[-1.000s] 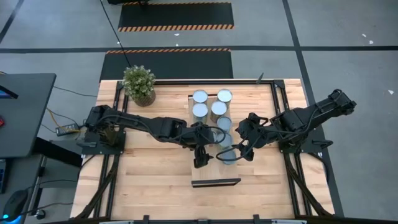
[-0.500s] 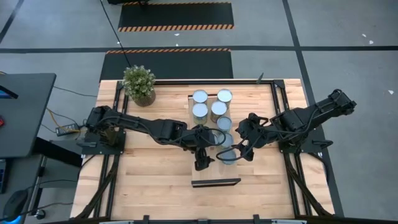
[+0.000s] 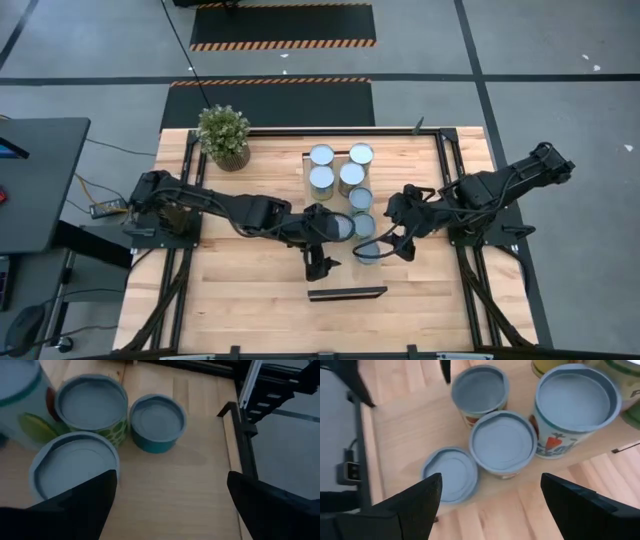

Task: Pick and place cans onto a shelf
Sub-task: Adjust the cans on the shelf

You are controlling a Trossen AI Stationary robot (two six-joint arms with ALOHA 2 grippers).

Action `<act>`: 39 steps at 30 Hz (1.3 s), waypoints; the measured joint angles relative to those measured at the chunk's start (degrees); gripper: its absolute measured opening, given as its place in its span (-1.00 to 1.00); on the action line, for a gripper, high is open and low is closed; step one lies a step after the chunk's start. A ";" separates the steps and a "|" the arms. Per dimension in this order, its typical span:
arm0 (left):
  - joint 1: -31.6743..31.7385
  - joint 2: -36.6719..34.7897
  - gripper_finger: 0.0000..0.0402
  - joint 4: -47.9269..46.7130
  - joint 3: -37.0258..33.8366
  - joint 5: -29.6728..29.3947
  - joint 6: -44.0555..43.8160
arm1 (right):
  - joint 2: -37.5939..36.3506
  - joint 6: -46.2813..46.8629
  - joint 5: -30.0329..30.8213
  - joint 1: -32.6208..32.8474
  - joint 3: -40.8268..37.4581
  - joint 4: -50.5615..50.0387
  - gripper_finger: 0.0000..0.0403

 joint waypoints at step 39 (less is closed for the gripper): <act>0.02 -14.96 -0.25 -4.29 -14.38 -14.66 4.06 | -19.66 6.25 7.24 -19.53 -21.14 14.14 0.72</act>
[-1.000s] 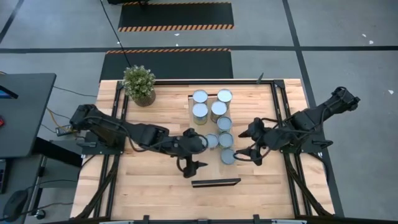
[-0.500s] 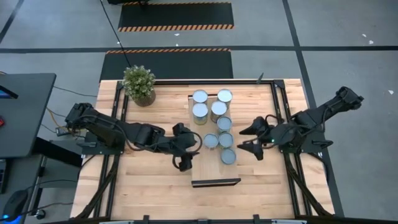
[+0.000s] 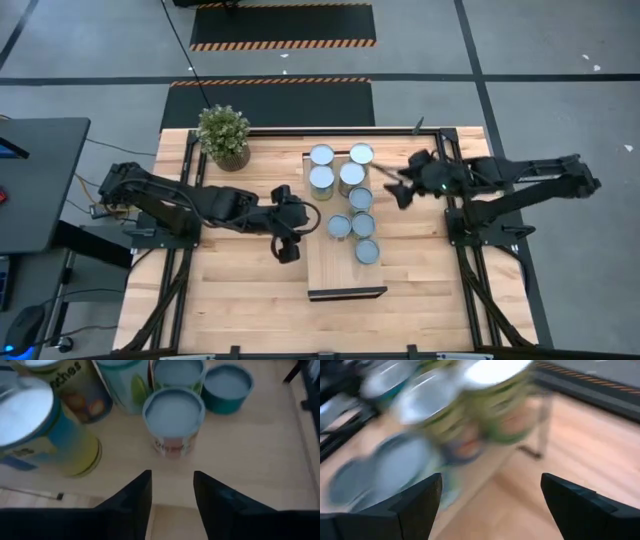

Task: Pick and place cans onto a shelf
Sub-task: Adjust the cans on the shelf

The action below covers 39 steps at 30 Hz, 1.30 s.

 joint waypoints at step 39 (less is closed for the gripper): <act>0.46 -0.04 -0.26 -2.22 0.00 0.71 -1.48 | 15.41 -12.64 -14.56 -27.28 0.09 20.99 0.72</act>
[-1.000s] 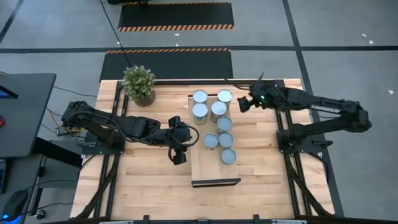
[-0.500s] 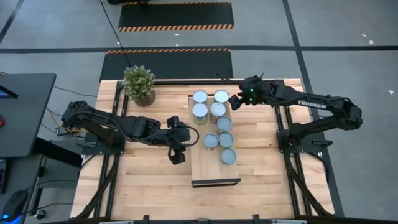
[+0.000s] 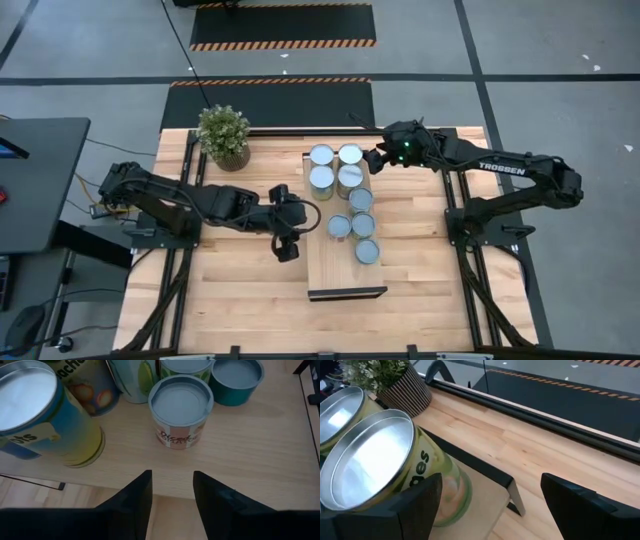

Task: Pick and place cans onto a shelf
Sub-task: Adjust the cans on the shelf

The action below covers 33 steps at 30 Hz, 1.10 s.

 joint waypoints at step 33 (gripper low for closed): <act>0.33 -0.36 -0.26 -0.51 0.02 -0.01 -1.57 | -3.54 8.90 2.16 21.87 -0.09 -14.20 0.72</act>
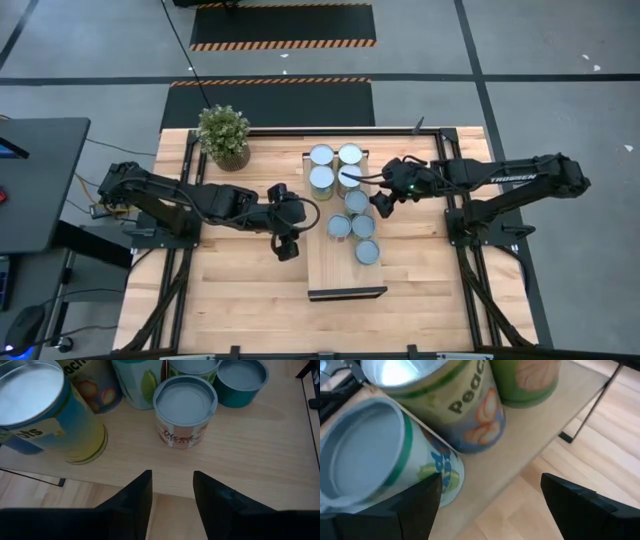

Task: Pick and place cans onto a shelf
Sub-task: Adjust the cans on the shelf

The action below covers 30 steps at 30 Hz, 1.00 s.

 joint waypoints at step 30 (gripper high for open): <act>-6.99 -3.80 -0.26 7.28 -12.60 3.03 -7.11 | 1.39 11.34 4.82 16.45 0.00 -5.78 0.72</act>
